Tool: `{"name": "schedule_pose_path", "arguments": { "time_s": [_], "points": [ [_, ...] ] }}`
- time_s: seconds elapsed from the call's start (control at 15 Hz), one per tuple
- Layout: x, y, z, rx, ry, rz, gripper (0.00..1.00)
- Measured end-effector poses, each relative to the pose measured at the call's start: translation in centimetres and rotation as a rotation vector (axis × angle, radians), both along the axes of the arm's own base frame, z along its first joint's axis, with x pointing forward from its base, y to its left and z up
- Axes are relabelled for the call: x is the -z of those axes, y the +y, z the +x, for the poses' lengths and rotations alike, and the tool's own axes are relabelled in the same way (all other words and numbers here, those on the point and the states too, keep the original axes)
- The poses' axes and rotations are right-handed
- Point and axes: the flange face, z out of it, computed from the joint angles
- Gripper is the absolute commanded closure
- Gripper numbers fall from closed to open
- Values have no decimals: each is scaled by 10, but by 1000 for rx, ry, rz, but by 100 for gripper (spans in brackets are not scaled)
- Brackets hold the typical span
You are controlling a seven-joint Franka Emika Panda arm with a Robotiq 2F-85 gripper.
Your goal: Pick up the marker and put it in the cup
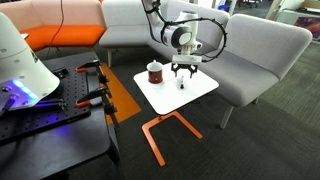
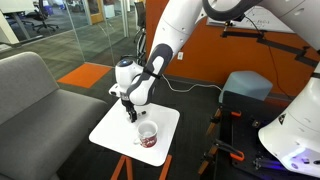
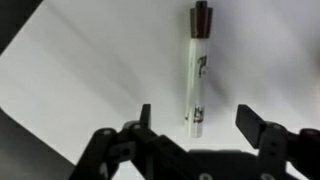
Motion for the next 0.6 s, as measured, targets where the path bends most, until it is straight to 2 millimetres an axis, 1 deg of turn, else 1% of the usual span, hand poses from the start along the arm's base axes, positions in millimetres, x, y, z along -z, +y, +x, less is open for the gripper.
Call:
{"name": "schedule_pose_path", "arguments": {
  "time_s": [0.07,0.27,0.33,0.53,0.6],
  "points": [
    [3,1,6,-2,0,-5,48],
    [6,7,19,-7,2,-14,70],
    [7,8,21,-8,5,-16,77],
    [4,8,26,-6,21,-25,100],
    [3,6,27,-1,22,-26,97]
  ]
}}
